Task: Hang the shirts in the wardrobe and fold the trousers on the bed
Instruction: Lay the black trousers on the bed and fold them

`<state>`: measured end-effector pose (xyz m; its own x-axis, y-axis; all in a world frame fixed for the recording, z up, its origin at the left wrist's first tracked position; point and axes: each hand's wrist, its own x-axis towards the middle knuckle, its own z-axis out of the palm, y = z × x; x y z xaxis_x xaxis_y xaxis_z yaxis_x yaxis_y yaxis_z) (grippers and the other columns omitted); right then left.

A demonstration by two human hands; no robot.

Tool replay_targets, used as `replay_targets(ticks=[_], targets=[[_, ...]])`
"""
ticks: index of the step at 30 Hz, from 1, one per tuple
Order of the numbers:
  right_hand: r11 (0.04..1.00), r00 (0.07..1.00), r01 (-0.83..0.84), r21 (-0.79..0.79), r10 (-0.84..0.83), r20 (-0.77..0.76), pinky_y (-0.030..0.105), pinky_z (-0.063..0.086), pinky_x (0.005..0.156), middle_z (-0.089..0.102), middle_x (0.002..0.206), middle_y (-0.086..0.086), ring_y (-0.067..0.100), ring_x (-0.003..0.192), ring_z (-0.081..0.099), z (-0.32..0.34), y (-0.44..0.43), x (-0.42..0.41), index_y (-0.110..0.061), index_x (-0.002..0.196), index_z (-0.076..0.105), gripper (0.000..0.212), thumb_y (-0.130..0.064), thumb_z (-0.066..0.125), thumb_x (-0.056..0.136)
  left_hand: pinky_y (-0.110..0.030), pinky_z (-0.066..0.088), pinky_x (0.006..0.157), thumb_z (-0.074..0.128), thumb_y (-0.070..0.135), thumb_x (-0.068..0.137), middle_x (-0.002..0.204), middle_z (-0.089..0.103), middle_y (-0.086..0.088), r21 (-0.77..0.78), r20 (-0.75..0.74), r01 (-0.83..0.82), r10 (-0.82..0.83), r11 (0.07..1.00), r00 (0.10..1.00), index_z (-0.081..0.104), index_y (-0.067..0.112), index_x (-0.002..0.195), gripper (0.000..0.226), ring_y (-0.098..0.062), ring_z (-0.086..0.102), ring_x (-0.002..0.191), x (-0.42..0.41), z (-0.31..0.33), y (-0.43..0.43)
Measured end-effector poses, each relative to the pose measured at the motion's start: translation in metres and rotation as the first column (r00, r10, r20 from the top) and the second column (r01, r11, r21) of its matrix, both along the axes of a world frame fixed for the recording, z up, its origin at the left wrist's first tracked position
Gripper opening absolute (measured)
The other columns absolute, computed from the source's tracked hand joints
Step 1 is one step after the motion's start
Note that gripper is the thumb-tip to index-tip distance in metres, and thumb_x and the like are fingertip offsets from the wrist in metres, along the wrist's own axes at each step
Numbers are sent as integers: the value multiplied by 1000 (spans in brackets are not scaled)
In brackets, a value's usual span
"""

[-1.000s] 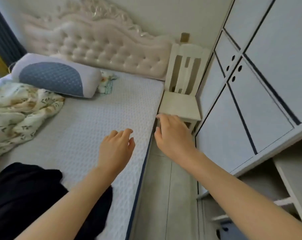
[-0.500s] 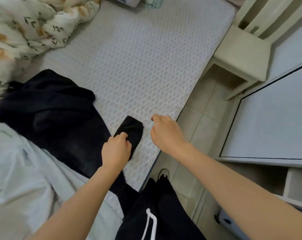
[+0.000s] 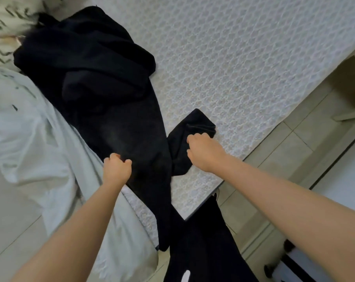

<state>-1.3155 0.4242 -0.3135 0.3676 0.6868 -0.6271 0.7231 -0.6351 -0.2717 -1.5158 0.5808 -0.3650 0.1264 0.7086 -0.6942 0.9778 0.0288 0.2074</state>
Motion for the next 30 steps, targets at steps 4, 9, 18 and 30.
replay_targets(ticks=[4,9,18,30], targets=[[968,930,226,-107,-247,-273,28,42,62,55,83,5,18,74,53,-41,31,-2,-9,90,52,23,-28,47,100,-47,48,97,57,20,96,135,50,-23,-4,72,-271,271,963,960,27,0,147,62,-38,56,114,-8,-34,17],[844,737,499,-198,-533,-415,26,38,55,39,60,-1,15,56,39,-77,63,-11,-16,63,32,39,-25,51,97,-43,39,105,60,24,97,150,40,-18,14,137,-465,459,885,878,16,4,153,73,-38,46,131,-5,-69,24],[686,490,645,-338,-710,-505,35,55,90,58,119,8,23,104,61,-105,80,-31,-3,135,42,49,-33,53,98,-8,44,60,51,21,102,93,61,8,92,460,-539,444,837,769,41,13,142,43,3,59,68,-9,-57,19],[795,638,600,-83,-539,-550,18,39,55,57,77,-7,8,68,53,-65,43,-33,-18,105,62,17,-17,45,101,-21,25,51,50,18,101,52,31,9,330,631,-365,84,871,772,41,30,64,40,-8,29,50,36,20,-39]])
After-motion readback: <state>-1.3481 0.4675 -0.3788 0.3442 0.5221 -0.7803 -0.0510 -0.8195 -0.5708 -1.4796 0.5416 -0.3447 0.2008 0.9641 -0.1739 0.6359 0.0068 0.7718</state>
